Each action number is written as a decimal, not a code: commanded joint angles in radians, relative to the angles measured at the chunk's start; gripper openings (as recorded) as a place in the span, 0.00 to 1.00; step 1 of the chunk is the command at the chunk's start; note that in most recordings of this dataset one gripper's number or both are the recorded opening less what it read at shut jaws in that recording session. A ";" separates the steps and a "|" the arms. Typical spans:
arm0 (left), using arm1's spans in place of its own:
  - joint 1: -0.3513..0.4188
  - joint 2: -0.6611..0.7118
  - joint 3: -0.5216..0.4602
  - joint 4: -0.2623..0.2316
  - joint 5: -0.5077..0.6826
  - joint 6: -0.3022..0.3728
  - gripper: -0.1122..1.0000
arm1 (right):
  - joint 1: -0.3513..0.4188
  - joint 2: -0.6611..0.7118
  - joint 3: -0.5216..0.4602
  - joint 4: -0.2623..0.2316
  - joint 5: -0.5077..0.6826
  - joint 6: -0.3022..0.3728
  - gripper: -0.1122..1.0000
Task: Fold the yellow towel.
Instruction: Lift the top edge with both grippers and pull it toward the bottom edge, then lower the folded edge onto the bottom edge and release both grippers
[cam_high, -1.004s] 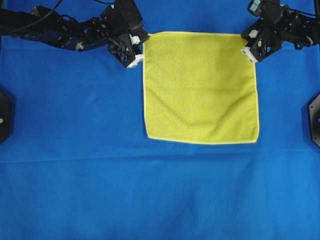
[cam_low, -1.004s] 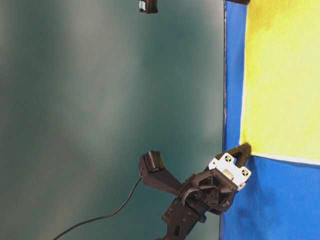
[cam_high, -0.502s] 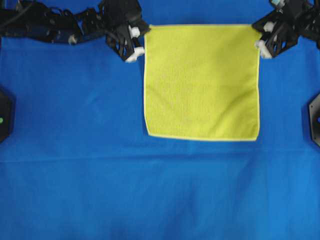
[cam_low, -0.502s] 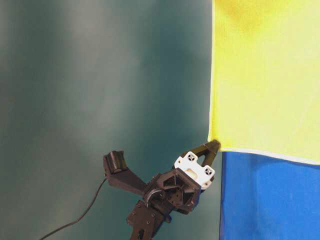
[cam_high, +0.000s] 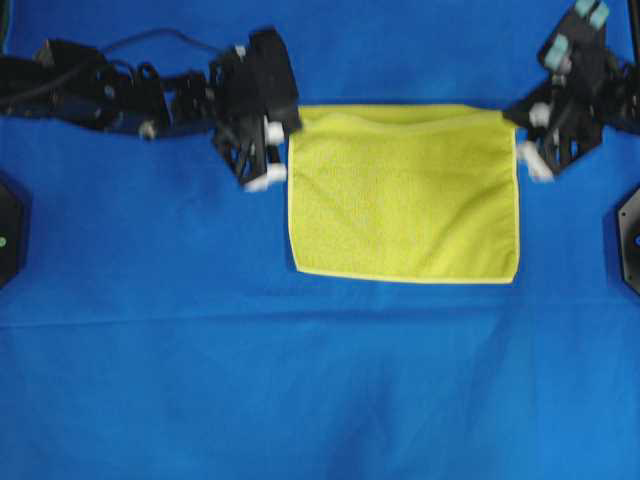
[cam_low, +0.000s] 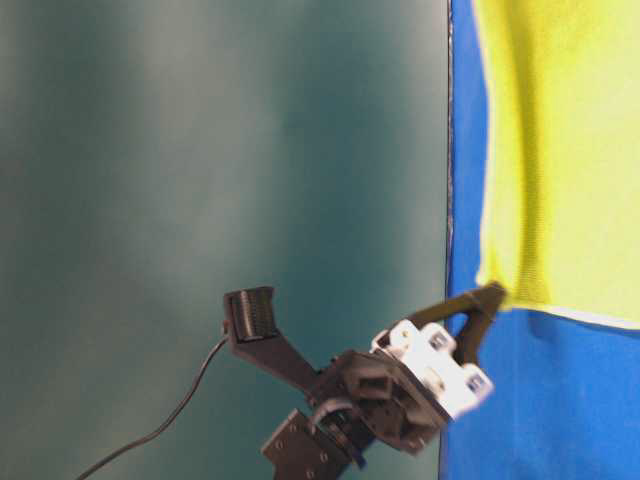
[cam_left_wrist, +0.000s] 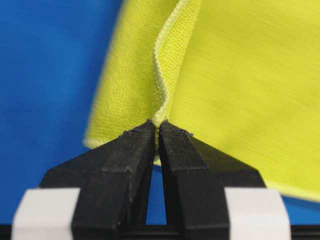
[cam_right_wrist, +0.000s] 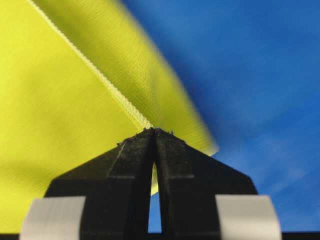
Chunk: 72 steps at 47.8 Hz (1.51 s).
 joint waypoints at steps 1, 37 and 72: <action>-0.054 -0.035 0.000 0.002 0.011 -0.006 0.12 | 0.083 -0.037 0.005 0.014 0.028 0.046 0.10; -0.328 -0.025 0.006 0.000 0.072 -0.020 0.12 | 0.586 -0.015 0.011 0.018 0.067 0.423 0.10; -0.304 -0.123 0.002 0.000 0.049 0.000 0.60 | 0.589 -0.025 -0.029 -0.035 0.109 0.433 0.69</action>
